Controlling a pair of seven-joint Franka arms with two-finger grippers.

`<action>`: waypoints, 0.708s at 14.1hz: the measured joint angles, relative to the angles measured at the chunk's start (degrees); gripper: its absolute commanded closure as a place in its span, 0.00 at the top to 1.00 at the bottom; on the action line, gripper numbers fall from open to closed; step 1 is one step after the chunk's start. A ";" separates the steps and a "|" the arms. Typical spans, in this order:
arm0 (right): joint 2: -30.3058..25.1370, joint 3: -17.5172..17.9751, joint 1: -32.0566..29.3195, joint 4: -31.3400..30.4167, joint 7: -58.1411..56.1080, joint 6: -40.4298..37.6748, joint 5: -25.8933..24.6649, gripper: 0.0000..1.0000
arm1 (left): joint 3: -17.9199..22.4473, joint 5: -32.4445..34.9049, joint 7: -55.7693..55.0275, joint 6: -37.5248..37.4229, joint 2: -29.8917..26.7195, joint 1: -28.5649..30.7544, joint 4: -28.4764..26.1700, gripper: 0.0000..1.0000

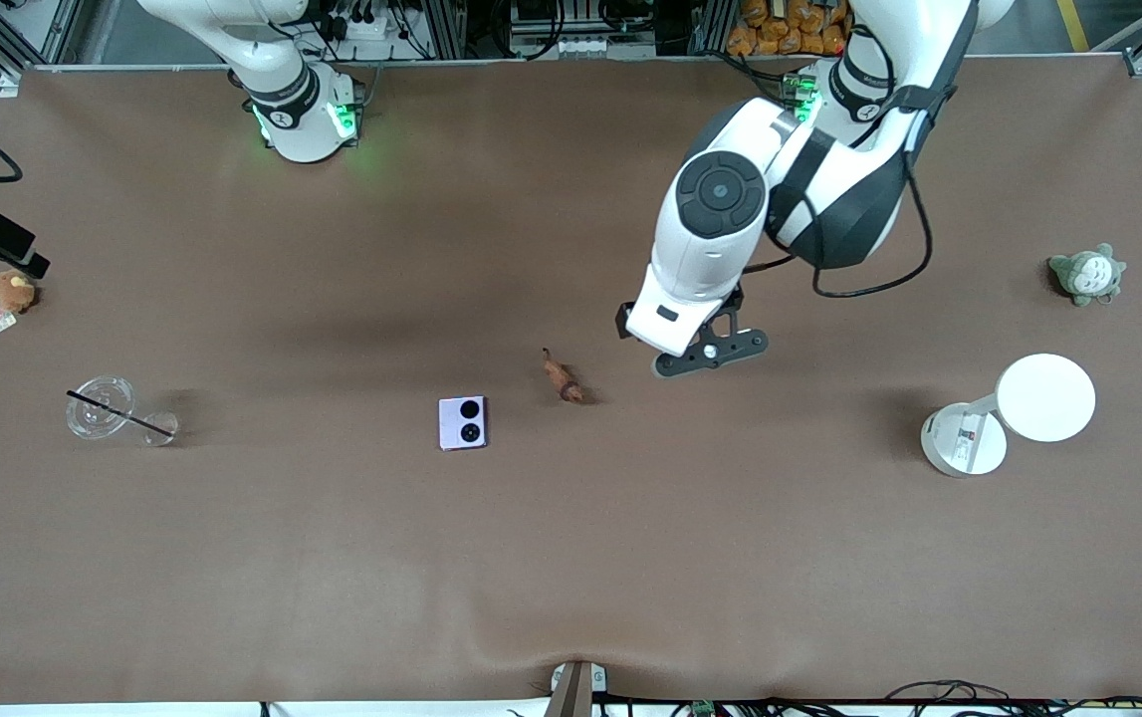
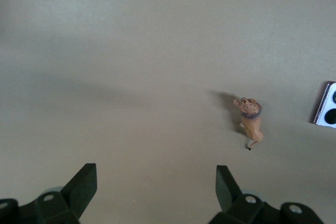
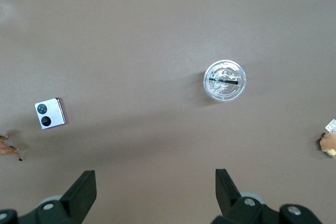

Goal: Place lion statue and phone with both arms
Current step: 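Reach the left gripper over the brown lion statue, then lower the left gripper and close it on the lion statue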

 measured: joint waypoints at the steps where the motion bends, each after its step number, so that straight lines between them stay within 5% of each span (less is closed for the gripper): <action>1: 0.00 0.00 0.00 0.00 0.00 0.00 0.00 1.00 | 0.05 0.00 -1.79 0.69 0.54 -0.74 0.06 1.00; 10: 0.26 0.18 0.00 0.00 0.00 0.00 0.00 1.00 | 0.09 0.00 -18.31 7.96 8.22 -6.06 3.13 1.00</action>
